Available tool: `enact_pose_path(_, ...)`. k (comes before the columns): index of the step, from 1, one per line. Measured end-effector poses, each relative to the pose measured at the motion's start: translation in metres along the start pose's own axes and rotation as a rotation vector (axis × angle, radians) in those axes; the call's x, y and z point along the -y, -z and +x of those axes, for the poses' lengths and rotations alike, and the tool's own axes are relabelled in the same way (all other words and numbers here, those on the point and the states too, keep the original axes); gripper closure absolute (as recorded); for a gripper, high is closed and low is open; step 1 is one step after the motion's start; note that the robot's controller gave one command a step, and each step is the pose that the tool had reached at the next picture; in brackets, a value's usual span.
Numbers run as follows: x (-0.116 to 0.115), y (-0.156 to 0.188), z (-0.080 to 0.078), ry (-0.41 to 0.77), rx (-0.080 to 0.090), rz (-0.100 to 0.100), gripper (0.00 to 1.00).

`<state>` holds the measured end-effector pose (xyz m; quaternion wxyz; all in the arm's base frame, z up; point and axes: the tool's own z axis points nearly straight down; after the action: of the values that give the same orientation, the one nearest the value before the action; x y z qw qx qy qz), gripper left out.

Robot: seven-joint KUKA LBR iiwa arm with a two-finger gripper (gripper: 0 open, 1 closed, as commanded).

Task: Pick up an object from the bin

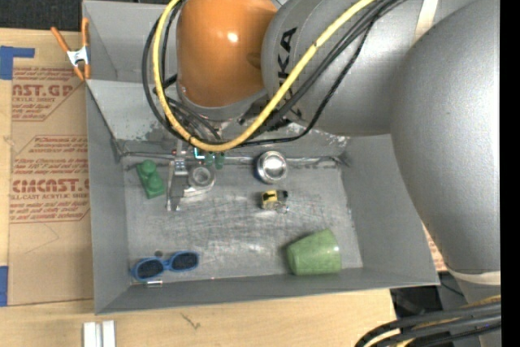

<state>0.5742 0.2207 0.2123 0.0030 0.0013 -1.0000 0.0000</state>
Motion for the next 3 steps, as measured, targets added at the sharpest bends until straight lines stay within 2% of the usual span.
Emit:
enact_pose_path(1,0.022,-0.112,0.036,0.335,0.001,0.001,0.00)
enact_pose_path(2,0.011,-0.140,0.080,0.702,0.018,0.001,0.00)
enact_pose_path(3,0.010,-0.140,0.081,0.702,0.018,-0.002,1.00)
